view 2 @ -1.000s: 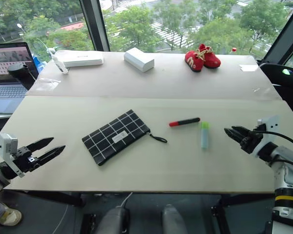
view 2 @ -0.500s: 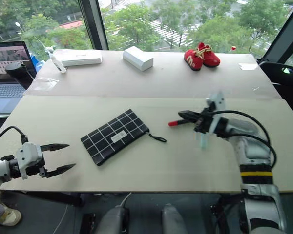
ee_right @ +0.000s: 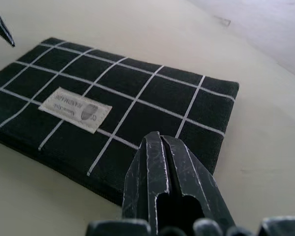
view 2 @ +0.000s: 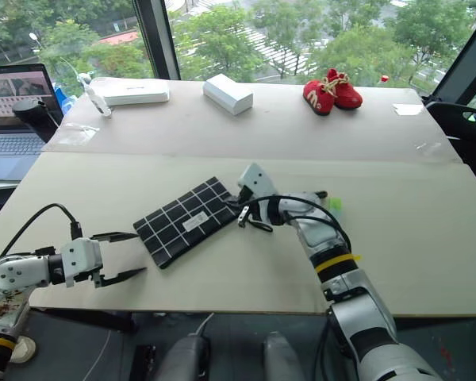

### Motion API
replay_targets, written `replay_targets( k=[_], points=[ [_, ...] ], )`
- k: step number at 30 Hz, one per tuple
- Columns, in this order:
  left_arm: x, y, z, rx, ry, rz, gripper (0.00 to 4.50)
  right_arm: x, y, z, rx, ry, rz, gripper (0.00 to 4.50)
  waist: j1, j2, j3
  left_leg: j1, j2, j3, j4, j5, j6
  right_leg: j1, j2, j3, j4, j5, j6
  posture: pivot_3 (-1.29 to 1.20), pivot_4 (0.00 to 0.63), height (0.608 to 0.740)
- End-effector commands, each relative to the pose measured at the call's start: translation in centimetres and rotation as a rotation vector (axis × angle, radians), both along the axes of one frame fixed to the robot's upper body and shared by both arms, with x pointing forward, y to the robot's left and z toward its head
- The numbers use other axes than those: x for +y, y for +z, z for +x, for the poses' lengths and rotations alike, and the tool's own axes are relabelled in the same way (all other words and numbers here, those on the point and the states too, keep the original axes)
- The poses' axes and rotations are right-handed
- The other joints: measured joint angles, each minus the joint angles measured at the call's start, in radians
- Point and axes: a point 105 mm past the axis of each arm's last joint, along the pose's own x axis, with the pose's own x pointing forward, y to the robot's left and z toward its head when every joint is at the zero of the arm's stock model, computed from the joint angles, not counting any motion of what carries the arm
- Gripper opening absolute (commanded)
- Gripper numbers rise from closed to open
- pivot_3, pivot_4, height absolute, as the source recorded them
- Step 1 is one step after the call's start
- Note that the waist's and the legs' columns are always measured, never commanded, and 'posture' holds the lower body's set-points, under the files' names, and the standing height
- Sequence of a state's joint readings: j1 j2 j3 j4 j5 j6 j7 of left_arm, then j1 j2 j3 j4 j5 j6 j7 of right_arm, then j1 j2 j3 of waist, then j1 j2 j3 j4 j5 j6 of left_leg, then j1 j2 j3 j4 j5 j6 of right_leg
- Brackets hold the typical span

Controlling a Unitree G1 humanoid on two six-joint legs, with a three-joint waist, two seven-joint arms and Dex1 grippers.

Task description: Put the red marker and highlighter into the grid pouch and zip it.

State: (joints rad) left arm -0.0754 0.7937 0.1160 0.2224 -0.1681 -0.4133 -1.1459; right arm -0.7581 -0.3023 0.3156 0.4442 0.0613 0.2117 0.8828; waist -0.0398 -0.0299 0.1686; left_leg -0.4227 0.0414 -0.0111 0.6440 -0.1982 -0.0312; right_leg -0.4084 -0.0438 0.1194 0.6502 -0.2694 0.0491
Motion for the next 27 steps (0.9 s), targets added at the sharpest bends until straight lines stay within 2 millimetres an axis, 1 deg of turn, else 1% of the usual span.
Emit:
replay_targets(
  k=[1,3,5,8,12,16,21,27],
  points=[
    [-0.6,-0.7,-0.1,0.004,-0.022,0.007,3.99,-0.6,-1.9,-0.3,-0.079,0.067,-0.180,0.03,-0.002,0.000,0.000,0.000,0.000,0.000,0.000,0.000,0.000,0.000,0.000,0.000,0.000,0.000,0.000,0.00,0.150,0.730],
    [-0.9,-0.8,0.0,0.001,-0.030,0.007,3.99,-1.1,-2.7,-0.1,-0.110,0.072,-0.245,0.03,-0.003,0.000,-0.001,0.001,0.000,0.000,0.000,0.000,0.000,0.001,0.000,0.000,0.000,0.000,0.000,0.00,0.150,0.730],
    [-1.2,-0.9,0.1,-0.006,-0.043,0.009,3.99,-1.3,-3.0,0.1,-0.134,0.072,-0.277,0.03,-0.002,0.000,-0.001,0.004,0.000,0.000,0.000,0.000,0.000,0.004,0.000,0.000,0.000,0.000,0.000,0.00,0.150,0.730],
    [-1.8,-1.2,0.2,-0.014,-0.066,0.021,3.99,-1.2,-2.8,0.2,-0.148,0.075,-0.273,0.03,0.000,0.000,-0.002,0.007,0.000,0.000,0.000,0.000,0.000,0.007,0.000,0.000,0.000,0.000,0.000,0.00,0.150,0.730],
    [-3.2,-2.6,0.3,-0.037,-0.112,0.073,3.99,-1.2,-2.3,0.4,-0.145,0.053,-0.231,0.03,0.002,0.002,-0.003,0.012,0.000,0.000,0.000,0.000,0.000,0.012,0.000,0.000,0.000,0.000,0.000,0.00,0.150,0.730],
    [-3.9,-3.3,0.9,-0.073,-0.121,0.103,3.99,-1.3,-2.3,0.3,-0.133,0.041,-0.211,0.03,0.007,0.003,-0.003,0.018,0.000,0.000,0.000,0.000,0.000,0.019,0.000,0.000,-0.002,0.000,0.000,0.00,0.150,0.730],
    [-5.3,-3.3,1.9,-0.125,-0.130,0.096,3.99,-1.3,-2.3,0.2,-0.127,0.036,-0.206,0.03,0.019,0.007,-0.006,0.019,-0.001,0.000,0.000,0.000,0.000,0.020,0.000,0.000,-0.001,0.000,0.000,0.00,0.150,0.730],
    [-7.0,-3.3,2.6,-0.145,-0.142,0.089,3.99,-1.4,-2.2,0.4,-0.127,0.028,-0.206,0.03,0.024,0.008,-0.007,0.020,-0.001,0.000,0.000,0.000,0.000,0.020,0.000,0.000,-0.001,0.000,0.000,0.00,0.150,0.730]
  ],
)
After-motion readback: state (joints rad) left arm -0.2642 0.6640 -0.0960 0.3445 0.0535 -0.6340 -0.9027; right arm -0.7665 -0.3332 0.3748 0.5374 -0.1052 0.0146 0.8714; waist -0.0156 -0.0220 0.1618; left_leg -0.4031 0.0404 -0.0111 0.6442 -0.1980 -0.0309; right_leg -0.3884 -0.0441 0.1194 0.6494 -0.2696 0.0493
